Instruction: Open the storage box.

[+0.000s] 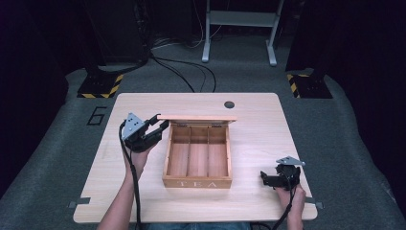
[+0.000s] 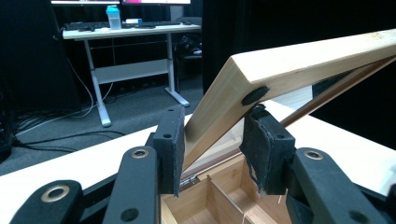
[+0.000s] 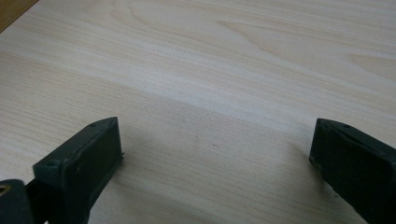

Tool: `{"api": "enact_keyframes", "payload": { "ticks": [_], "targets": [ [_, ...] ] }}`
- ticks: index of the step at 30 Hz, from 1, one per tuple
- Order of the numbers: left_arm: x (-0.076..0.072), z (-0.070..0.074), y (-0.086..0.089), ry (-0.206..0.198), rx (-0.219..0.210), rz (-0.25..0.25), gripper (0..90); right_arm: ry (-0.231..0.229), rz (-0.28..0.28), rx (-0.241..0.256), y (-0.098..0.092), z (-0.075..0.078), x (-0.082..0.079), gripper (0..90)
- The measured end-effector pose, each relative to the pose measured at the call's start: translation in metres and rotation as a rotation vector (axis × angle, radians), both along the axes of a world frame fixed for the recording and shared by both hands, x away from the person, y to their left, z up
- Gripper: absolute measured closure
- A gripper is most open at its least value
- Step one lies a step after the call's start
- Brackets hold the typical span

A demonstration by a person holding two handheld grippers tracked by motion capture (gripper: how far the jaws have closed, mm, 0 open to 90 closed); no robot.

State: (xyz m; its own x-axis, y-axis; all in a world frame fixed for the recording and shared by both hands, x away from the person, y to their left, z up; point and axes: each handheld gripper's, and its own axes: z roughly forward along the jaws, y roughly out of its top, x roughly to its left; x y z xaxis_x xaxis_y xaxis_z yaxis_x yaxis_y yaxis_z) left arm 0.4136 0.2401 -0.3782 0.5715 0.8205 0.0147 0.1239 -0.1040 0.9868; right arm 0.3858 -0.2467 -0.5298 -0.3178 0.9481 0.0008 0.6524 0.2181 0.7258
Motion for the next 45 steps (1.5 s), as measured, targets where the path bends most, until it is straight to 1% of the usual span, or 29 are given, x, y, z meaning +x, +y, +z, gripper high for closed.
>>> {"api": "enact_keyframes", "payload": {
  "ticks": [1,4,18,32,45],
  "targets": [
    [0.0006,0.0002,-0.0006,-0.001,-0.007,0.003,59.2,0.000,0.001,0.000,0.0000,0.0000,0.0000,1.8],
    [0.0005,0.0010,-0.0007,0.000,0.000,0.006,59.3,0.000,0.001,0.000,-0.0001,0.0000,0.0000,1.8],
    [-0.0008,0.0006,-0.0002,0.003,0.008,0.002,59.3,-0.002,0.003,-0.002,-0.0002,0.0000,0.0002,1.8],
    [-0.0012,-0.0006,-0.0007,-0.005,-0.002,0.003,59.3,-0.002,0.003,-0.002,-0.0003,0.0000,0.0002,1.9],
    [-0.0013,-0.0006,-0.0008,-0.006,0.000,0.005,59.4,-0.002,0.003,-0.001,-0.0003,0.0000,0.0002,1.9]
  ]
}}
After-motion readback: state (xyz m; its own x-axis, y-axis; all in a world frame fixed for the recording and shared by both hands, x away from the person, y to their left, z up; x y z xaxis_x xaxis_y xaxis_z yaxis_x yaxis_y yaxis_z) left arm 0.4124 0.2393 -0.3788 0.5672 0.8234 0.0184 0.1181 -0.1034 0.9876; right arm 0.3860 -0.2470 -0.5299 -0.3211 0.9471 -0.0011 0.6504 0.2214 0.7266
